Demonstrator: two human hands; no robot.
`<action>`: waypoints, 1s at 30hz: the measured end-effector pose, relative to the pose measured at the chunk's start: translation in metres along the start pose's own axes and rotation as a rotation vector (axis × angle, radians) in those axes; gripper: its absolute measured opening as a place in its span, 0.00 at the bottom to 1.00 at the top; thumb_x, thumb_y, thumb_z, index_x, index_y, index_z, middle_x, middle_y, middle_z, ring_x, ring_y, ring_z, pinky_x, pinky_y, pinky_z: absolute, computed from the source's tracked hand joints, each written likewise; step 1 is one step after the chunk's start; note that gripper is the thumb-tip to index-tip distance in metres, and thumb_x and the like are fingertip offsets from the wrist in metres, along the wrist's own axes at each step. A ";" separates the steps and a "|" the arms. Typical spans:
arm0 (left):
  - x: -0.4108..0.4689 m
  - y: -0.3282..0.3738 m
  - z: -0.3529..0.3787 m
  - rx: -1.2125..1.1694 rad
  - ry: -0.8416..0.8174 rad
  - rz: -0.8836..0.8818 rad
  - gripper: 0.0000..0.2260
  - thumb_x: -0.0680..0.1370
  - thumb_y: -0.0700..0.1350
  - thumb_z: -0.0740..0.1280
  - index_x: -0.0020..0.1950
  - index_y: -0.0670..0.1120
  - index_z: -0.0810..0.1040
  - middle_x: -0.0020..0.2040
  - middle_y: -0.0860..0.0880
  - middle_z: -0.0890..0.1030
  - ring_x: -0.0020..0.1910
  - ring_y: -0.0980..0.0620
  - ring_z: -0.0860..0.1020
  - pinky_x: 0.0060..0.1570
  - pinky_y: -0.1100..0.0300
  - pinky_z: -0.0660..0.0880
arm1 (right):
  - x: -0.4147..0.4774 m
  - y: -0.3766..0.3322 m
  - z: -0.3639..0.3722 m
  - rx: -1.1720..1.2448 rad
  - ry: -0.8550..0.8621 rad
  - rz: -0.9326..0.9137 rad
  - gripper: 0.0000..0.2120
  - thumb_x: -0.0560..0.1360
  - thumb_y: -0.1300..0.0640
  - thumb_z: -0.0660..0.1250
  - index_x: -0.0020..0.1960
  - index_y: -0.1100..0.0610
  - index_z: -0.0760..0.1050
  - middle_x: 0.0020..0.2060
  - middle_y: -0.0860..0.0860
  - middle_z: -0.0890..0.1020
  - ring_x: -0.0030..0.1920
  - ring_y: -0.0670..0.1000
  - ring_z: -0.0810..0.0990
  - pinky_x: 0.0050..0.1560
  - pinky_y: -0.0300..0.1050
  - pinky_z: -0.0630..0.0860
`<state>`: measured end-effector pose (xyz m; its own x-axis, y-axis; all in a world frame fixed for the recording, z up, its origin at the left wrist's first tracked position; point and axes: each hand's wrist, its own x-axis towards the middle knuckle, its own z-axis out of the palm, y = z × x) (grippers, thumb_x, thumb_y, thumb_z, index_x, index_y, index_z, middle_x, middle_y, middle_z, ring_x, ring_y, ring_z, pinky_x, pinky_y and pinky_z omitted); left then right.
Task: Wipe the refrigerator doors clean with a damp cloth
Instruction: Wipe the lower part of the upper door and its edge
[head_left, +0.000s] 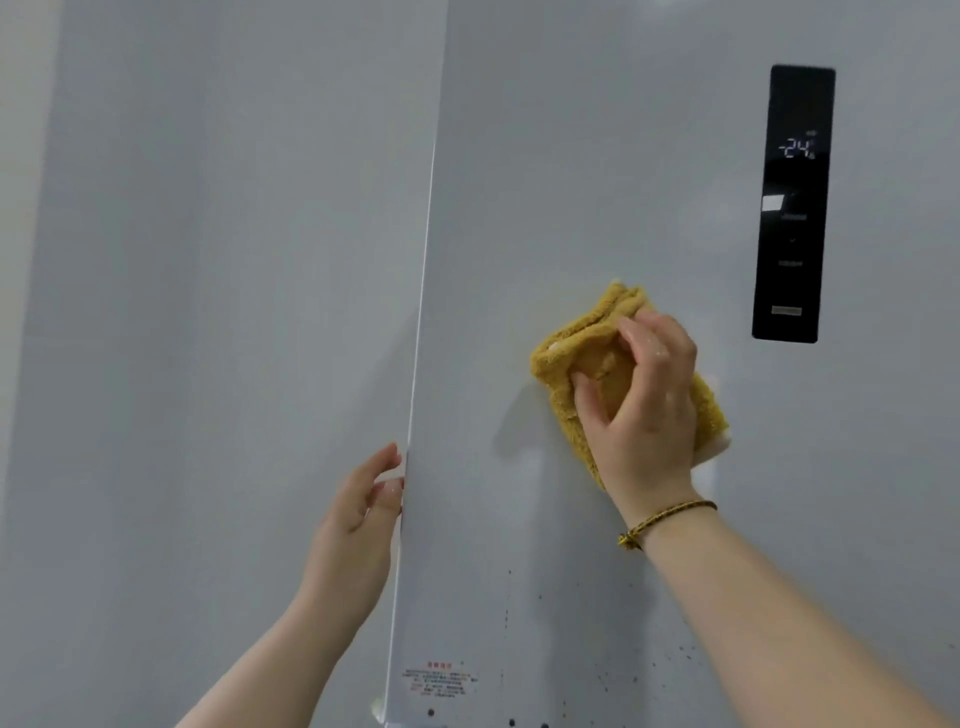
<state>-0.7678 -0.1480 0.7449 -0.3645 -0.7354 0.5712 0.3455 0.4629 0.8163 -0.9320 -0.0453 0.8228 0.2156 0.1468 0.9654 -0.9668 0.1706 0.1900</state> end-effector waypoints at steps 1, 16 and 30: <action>0.000 -0.002 -0.002 -0.004 -0.010 -0.025 0.11 0.81 0.42 0.54 0.55 0.56 0.71 0.49 0.56 0.78 0.52 0.54 0.76 0.52 0.62 0.67 | -0.004 0.001 -0.001 0.016 -0.019 -0.045 0.15 0.72 0.58 0.62 0.57 0.60 0.65 0.55 0.62 0.75 0.57 0.54 0.70 0.59 0.38 0.67; -0.011 0.000 -0.012 -0.105 -0.148 -0.179 0.13 0.80 0.53 0.50 0.51 0.59 0.74 0.54 0.55 0.78 0.54 0.57 0.76 0.47 0.61 0.73 | 0.007 -0.023 0.025 -0.375 -0.392 -0.351 0.22 0.70 0.49 0.54 0.60 0.50 0.75 0.62 0.51 0.77 0.65 0.55 0.63 0.57 0.75 0.62; -0.015 -0.001 -0.009 -0.167 -0.146 -0.214 0.17 0.80 0.55 0.47 0.57 0.54 0.72 0.55 0.55 0.77 0.55 0.58 0.75 0.50 0.58 0.72 | -0.071 -0.016 -0.006 -0.157 -0.523 -0.677 0.17 0.70 0.55 0.58 0.54 0.50 0.80 0.61 0.50 0.78 0.65 0.54 0.69 0.67 0.61 0.47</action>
<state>-0.7552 -0.1416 0.7352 -0.5602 -0.7230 0.4042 0.3807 0.2087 0.9008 -0.9314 -0.0529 0.7504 0.6098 -0.4948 0.6191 -0.6150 0.1973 0.7635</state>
